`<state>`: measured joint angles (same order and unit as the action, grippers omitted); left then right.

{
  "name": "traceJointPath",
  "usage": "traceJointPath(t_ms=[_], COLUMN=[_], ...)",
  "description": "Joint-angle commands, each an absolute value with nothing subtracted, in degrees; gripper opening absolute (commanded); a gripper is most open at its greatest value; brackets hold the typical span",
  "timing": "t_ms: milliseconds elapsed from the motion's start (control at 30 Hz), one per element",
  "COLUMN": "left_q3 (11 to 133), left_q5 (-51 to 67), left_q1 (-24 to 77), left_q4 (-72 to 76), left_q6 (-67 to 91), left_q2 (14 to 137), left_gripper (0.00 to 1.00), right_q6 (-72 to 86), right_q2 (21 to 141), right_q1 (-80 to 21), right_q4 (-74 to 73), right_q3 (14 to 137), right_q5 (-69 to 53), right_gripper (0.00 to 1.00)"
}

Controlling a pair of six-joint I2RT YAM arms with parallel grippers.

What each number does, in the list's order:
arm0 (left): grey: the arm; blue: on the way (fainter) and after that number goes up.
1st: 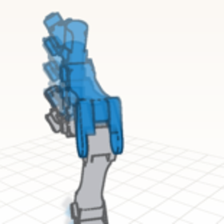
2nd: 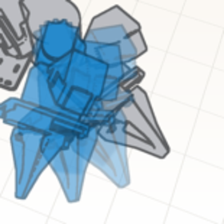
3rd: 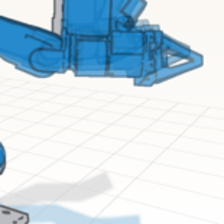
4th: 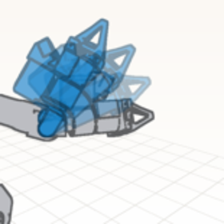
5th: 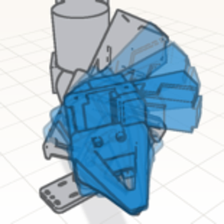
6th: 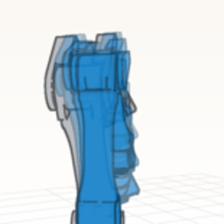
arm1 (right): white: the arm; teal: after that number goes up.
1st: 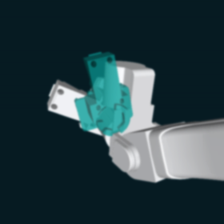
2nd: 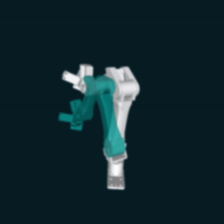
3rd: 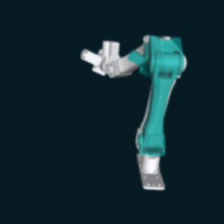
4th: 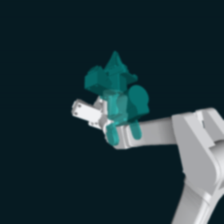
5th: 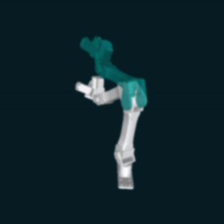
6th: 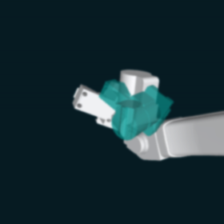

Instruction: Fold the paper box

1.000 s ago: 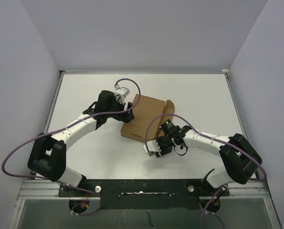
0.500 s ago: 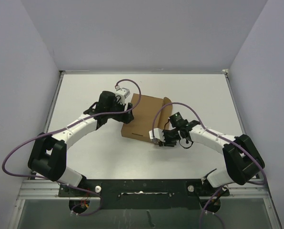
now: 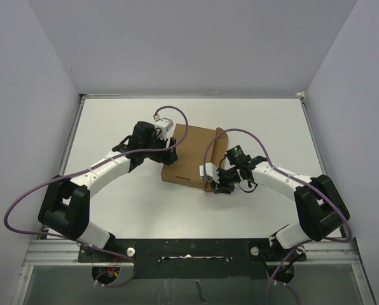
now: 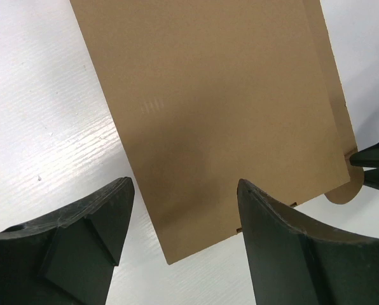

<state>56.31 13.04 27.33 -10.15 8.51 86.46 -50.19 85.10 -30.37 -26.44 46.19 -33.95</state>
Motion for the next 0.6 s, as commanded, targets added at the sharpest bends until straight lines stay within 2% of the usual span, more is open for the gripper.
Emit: traceJointPath(t_ms=[0, 300, 567], left_q3=[59.88, 60.6, 60.91], left_q5=[12.44, 11.91, 11.36], left_q1=[27.6, 27.61, 27.6], left_q4=[-9.95, -10.98, -11.77], left_q6=[9.01, 9.29, 9.32], left_q2=[88.33, 89.36, 89.82], left_gripper=[0.64, 0.62, 0.61], right_q6=[-48.71, -47.6, -46.34], right_q2=[85.58, 86.95, 86.97], right_q1=[-31.2, -33.21, -33.42], right_q4=[-25.59, -24.68, -24.0], right_q3=[48.43, 48.87, 49.04], right_q5=[-35.58, -33.44, -31.84], right_gripper=[0.26, 0.3, 0.26])
